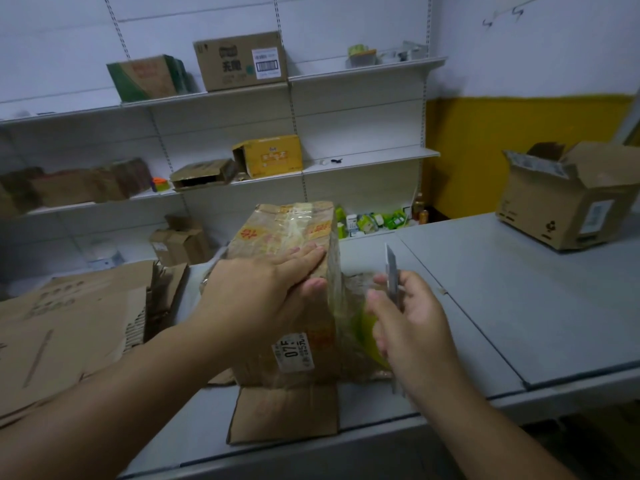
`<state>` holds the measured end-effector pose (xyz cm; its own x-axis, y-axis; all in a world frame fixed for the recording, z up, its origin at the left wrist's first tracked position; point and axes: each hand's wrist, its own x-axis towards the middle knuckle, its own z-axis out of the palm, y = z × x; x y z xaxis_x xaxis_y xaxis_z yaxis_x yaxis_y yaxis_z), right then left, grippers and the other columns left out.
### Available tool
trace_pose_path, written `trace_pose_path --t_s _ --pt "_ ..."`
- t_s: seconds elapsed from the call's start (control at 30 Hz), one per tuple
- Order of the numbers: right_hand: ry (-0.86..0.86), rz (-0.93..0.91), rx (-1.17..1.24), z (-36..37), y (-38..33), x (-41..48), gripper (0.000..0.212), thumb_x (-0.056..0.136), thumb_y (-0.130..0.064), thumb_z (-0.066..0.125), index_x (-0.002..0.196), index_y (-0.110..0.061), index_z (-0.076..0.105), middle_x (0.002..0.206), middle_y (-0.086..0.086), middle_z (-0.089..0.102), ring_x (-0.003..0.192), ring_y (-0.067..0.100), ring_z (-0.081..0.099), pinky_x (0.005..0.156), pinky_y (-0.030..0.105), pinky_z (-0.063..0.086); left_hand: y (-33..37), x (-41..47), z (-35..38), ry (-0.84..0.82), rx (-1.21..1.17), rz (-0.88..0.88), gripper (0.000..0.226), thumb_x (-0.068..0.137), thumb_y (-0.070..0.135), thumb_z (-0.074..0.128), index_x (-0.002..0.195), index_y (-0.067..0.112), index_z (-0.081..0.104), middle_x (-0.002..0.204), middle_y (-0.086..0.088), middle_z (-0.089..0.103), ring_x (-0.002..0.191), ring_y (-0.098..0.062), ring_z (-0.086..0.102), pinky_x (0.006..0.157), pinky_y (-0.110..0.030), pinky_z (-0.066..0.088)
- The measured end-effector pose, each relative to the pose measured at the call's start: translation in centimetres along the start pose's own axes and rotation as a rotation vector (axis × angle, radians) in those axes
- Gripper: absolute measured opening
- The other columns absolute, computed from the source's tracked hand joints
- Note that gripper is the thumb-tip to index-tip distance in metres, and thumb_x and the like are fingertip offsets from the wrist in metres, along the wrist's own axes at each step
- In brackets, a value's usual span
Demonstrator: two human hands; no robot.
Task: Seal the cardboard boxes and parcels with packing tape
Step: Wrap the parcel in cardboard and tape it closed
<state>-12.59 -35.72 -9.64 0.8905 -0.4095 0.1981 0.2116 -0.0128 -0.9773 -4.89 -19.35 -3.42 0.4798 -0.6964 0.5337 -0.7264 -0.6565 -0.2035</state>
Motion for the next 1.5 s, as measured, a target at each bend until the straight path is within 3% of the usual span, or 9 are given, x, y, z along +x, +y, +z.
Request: trace_pose_path --t_s 0.4,0.53,0.6,0.73,0.9,1.07,1.23,1.37,1.5 --pt "-0.212 -0.165 -0.612 0.2 -0.3 1.6 0.01 0.096 -0.031 0.051 0.091 -0.028 0.059 0.078 -0.016 0.059 0.075 -0.001 0.053 0.056 0.008 0.037 0.0 -0.1 0.2 0.012 -0.041 -0.009 0.061 0.096 0.056 0.015 0.125 0.027 0.061 0.108 0.004 0.071 0.084 -0.016 0.071 0.048 -0.023 0.047" --pt "-0.151 -0.169 -0.683 -0.5 0.5 2.4 0.012 0.093 -0.032 0.056 0.083 -0.026 0.059 0.079 -0.011 0.062 0.08 0.01 0.058 0.072 0.033 0.051 0.0 -0.1 0.2 0.042 -0.03 -0.001 0.062 0.098 0.055 0.013 0.124 0.026 0.061 0.107 0.004 0.071 0.079 -0.016 0.072 0.046 -0.023 0.046" --pt "-0.078 -0.166 -0.721 -1.3 0.8 2.9 0.014 0.09 -0.036 0.059 0.078 -0.03 0.055 0.077 -0.014 0.06 0.078 0.01 0.059 0.072 0.034 0.052 -0.1 -0.2 0.2 0.054 -0.045 0.002 0.063 0.097 0.056 0.013 0.125 0.025 0.061 0.108 0.004 0.071 0.08 -0.017 0.072 0.045 -0.025 0.048" --pt "-0.04 -0.192 -0.79 -3.0 1.7 3.4 0.006 0.089 -0.032 0.064 0.09 -0.031 0.059 0.073 -0.019 0.054 0.069 -0.004 0.051 0.056 0.009 0.035 -0.1 -0.2 0.2 0.051 -0.034 0.006 0.061 0.097 0.055 0.014 0.126 0.026 0.06 0.11 0.006 0.07 0.084 -0.014 0.071 0.047 -0.021 0.046" --pt "-0.084 -0.202 -1.004 -4.3 2.6 3.1 0.044 0.087 -0.038 0.067 0.127 -0.035 0.052 0.098 -0.006 0.064 0.078 0.006 0.047 0.057 0.013 0.033 -0.1 -0.3 0.3 0.04 -0.044 -0.014 0.062 0.096 0.057 0.013 0.128 0.029 0.058 0.111 0.006 0.07 0.087 -0.015 0.071 0.047 -0.021 0.044" --pt "-0.099 -0.27 -0.918 -5.1 3.1 3.2 0.01 0.086 -0.033 0.068 0.091 -0.031 0.059 0.078 -0.016 0.052 0.07 0.001 0.049 0.057 0.01 0.035 0.1 -0.3 0.3 0.046 -0.043 -0.025 0.062 0.096 0.057 0.014 0.127 0.028 0.059 0.107 0.003 0.071 0.081 -0.018 0.072 0.048 -0.01 0.028" --pt "-0.16 -0.227 -0.829 -5.5 3.1 4.2 0.016 0.092 -0.027 0.056 0.105 -0.032 0.05 0.093 -0.006 0.069 0.081 0.014 0.062 0.073 0.034 0.051 0.2 -0.3 0.4 0.061 -0.02 -0.03 0.062 0.096 0.057 0.014 0.126 0.027 0.06 0.105 0.002 0.072 0.079 -0.02 0.072 0.046 -0.021 0.045" --pt "-0.21 -0.229 -1.143 -5.2 2.8 5.1 0.022 0.09 -0.026 0.054 0.113 -0.026 0.058 0.103 0.002 0.066 0.091 0.02 0.059 0.073 0.029 0.047 0.3 -0.4 0.4 0.067 -0.03 -0.035 0.061 0.096 0.057 0.016 0.125 0.027 0.06 0.104 0.002 0.072 0.078 -0.02 0.072 0.047 -0.021 0.045" --pt "-0.259 -0.252 -1.181 -5.0 2.7 5.3 0.028 0.09 -0.027 0.056 0.119 -0.027 0.055 0.111 -0.002 0.064 0.1 0.019 0.058 0.077 0.028 0.046 0.4 -0.5 0.2 0.067 -0.033 -0.037 0.062 0.096 0.058 0.014 0.126 0.028 0.06 0.105 0.002 0.072 0.079 -0.019 0.072 0.047 -0.012 0.031"
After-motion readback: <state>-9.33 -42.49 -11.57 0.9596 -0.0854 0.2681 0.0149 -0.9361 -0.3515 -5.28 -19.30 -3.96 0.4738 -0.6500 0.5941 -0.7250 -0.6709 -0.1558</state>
